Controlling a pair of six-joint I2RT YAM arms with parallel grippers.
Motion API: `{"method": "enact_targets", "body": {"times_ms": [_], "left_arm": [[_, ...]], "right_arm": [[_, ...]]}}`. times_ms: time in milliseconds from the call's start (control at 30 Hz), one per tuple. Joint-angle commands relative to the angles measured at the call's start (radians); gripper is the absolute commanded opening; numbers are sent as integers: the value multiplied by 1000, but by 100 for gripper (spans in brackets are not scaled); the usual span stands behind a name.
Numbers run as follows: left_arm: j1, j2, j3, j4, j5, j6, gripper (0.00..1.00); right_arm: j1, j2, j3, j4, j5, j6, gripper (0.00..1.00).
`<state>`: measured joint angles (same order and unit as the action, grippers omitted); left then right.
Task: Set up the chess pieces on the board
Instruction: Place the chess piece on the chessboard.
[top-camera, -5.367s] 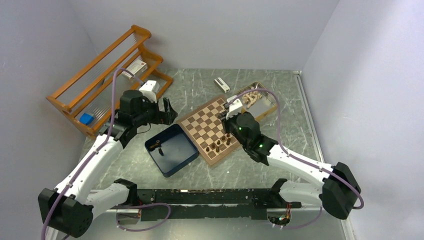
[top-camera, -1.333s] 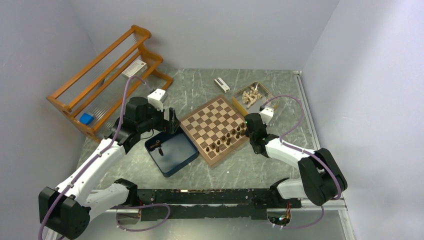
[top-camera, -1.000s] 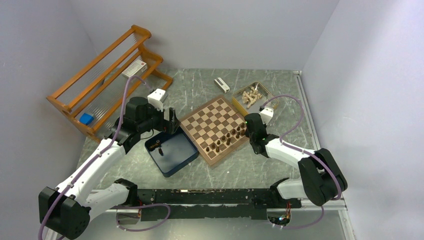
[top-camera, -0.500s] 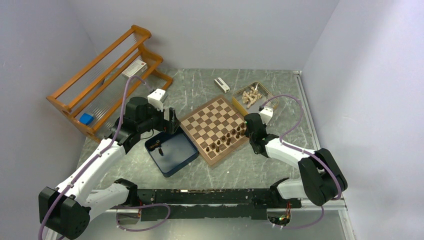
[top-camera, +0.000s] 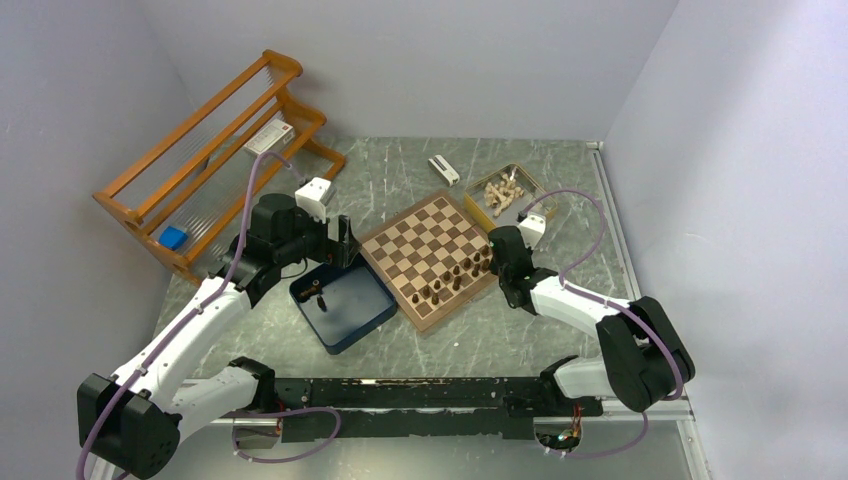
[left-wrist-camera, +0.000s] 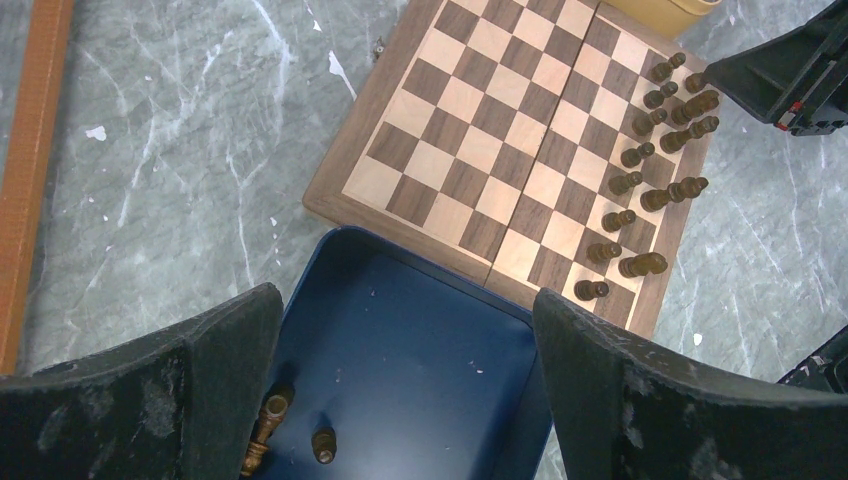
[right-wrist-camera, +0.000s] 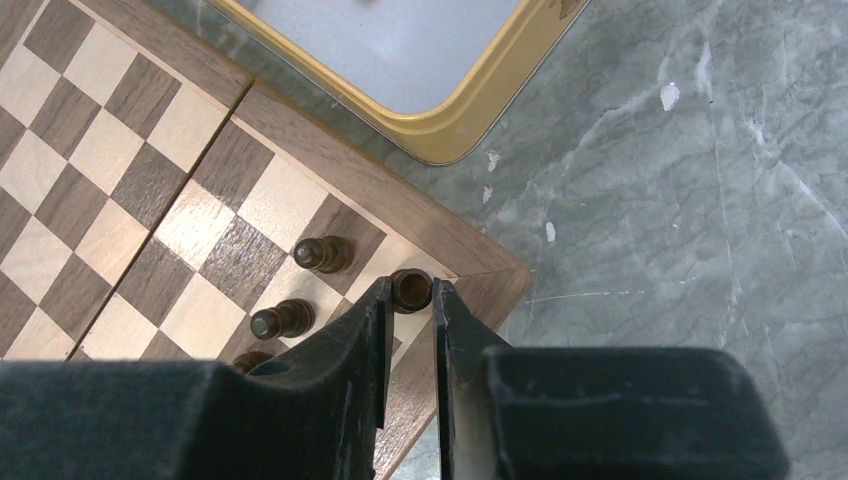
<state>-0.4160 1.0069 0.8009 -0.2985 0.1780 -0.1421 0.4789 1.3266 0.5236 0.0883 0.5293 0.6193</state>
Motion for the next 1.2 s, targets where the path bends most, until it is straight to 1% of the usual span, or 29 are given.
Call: {"method": "enact_targets", "body": {"times_ms": [0, 767, 1167], "left_arm": [[-6, -9, 6, 7, -8, 15, 100], [-6, -9, 6, 6, -8, 16, 100], [-6, -9, 5, 6, -9, 16, 100]], "right_arm": [[3, -9, 15, -10, -3, -5, 23], [3, -24, 13, -6, 0, -19, 24], [2, -28, 12, 7, -2, -22, 30]]}}
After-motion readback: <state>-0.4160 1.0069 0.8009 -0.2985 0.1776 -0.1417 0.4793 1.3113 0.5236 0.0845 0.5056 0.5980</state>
